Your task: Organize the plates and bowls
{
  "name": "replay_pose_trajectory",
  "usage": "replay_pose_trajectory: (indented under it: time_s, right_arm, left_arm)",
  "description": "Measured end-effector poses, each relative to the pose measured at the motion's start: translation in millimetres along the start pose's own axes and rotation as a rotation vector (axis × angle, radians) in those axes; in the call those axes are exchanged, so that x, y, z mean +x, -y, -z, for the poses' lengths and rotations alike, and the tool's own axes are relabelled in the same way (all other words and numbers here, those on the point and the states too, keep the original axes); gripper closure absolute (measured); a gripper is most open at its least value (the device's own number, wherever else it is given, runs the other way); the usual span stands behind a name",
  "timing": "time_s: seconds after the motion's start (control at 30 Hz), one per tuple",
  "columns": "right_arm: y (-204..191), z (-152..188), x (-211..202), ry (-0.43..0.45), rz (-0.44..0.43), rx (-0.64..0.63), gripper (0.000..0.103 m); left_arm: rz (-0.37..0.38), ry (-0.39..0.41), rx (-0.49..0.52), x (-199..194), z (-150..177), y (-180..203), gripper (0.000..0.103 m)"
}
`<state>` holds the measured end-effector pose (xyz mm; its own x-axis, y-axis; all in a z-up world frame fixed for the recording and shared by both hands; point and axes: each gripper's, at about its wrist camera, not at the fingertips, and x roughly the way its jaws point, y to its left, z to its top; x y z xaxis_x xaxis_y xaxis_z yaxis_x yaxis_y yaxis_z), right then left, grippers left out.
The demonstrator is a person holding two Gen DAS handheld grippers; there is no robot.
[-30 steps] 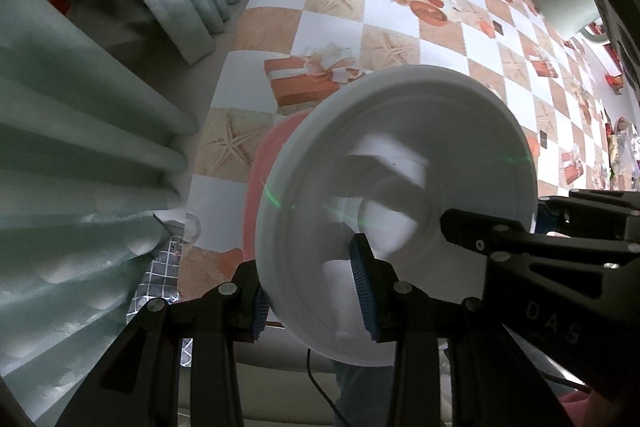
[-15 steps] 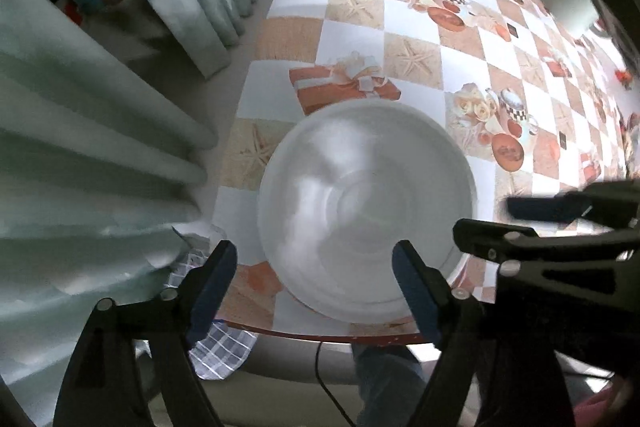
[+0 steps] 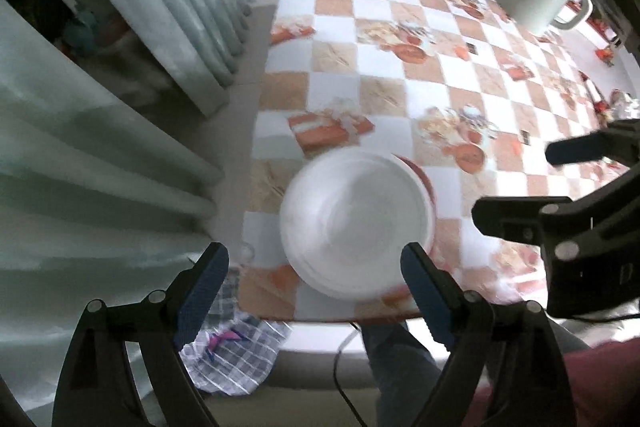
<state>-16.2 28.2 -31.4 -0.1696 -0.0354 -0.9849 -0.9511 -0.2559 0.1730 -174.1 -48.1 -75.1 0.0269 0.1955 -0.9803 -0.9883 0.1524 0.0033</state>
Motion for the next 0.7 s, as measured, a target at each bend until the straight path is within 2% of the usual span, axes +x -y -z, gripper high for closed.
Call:
replay_pose_trajectory:
  time_s: [0.1,0.3,0.7]
  right_arm:
    - [-8,7,-14,0.024,0.047,-0.031,0.0]
    - [-12,11,-40,0.104,0.118,-0.064,0.0]
    - [-21,11,-54,0.152,0.148,-0.114,0.0]
  left_arm:
    - [0.033,-0.008,0.021,-13,3,2,0.013]
    - [-0.006,-0.002,0.056,-25,9,9,0.013]
    - [-0.048,0.009,0.05,-27,5,12,0.013]
